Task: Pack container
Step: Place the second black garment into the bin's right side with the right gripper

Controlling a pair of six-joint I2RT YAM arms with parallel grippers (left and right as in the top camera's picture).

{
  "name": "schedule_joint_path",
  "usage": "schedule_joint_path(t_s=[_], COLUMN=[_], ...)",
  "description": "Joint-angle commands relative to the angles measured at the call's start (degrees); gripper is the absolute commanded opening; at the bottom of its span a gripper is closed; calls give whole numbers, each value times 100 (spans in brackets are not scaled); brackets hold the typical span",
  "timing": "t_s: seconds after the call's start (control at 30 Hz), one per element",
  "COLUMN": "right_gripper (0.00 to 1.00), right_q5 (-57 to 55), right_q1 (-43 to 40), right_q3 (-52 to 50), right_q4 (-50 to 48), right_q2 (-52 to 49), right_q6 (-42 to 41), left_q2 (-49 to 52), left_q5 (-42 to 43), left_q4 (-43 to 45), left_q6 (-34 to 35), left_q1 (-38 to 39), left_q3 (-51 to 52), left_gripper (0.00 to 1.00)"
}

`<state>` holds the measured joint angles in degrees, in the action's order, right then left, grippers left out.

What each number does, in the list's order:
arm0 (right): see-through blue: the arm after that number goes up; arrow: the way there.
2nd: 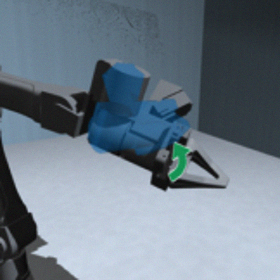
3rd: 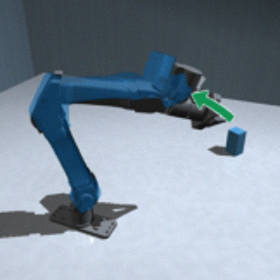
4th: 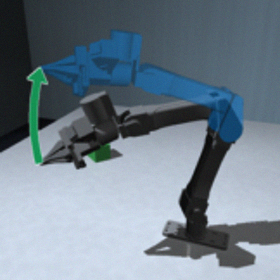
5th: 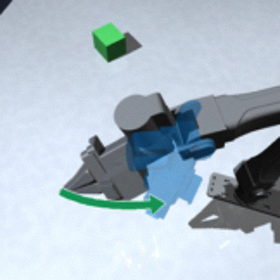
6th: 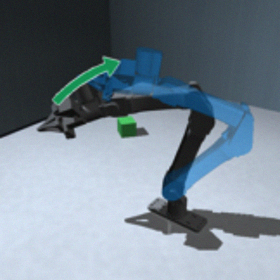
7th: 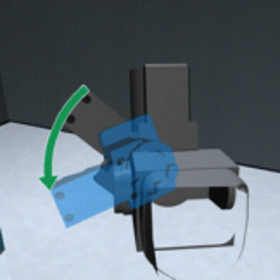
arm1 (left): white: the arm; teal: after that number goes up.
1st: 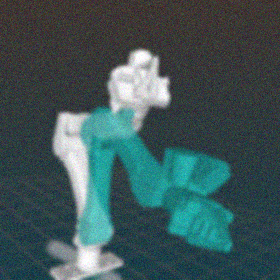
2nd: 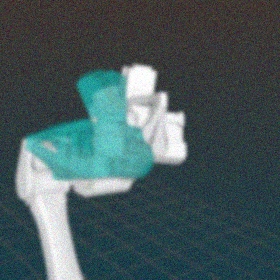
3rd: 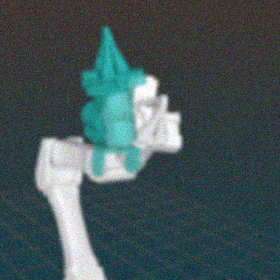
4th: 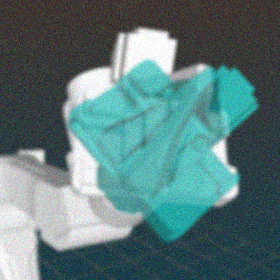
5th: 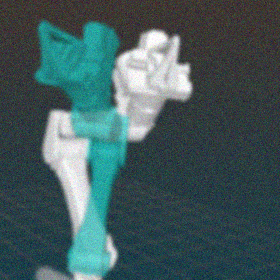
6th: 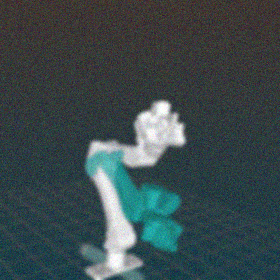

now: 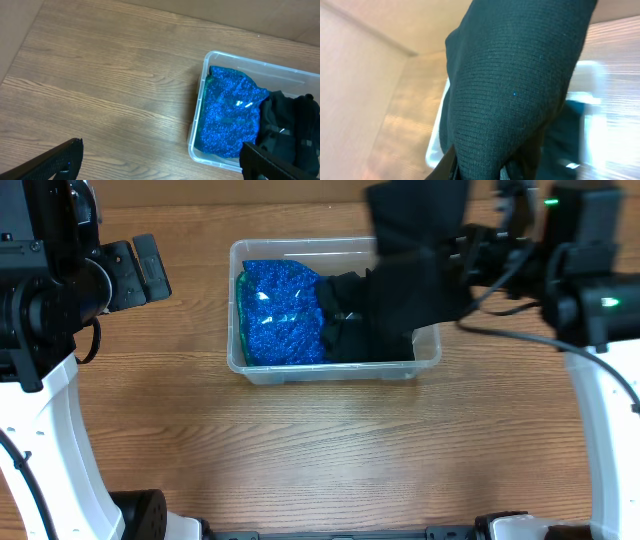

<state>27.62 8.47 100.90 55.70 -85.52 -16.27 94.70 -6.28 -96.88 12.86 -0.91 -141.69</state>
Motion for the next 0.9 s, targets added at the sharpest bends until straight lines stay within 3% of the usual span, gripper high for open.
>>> schedule_joint_path(t_s=[0.0,0.17,0.2,0.23,0.3,0.53,0.63,0.67,0.87], right_gripper=[4,5,40,60,73,80,88,100,100], right_q5=[-442,-1217,-1596,-2015,-2962,-3016,-2990,-2903,-1460], right_q1=[675,920,920,916,804,872,1001,1062,1141], right_q3=[-155,-308,-308,-308,-306,229,269,269,269], right_q4=[-404,-413,-260,-94,273,761,940,1071,1451], right_q2=[-444,-1635,-1884,-2076,-2382,-1495,-809,-490,413], right_q6=[-627,-1165,-1161,-1161,-938,-588,-424,-426,-476], left_q2=[-57,-57,-57,-57,-57,-57,-57,-57,-57], left_q5=[-70,-70,-72,-70,-70,-70,-70,-70,-70], left_q4=[9,9,9,9,9,9,9,11,9], left_q6=[-129,-129,-129,-129,-129,-129,-129,-129,-129], left_q1=[-24,-24,-24,-24,-24,-24,-24,-24,-24], left_q3=[22,22,22,22,22,22,22,22,22], left_gripper=[100,100,100,100,100,100,100,100,100])
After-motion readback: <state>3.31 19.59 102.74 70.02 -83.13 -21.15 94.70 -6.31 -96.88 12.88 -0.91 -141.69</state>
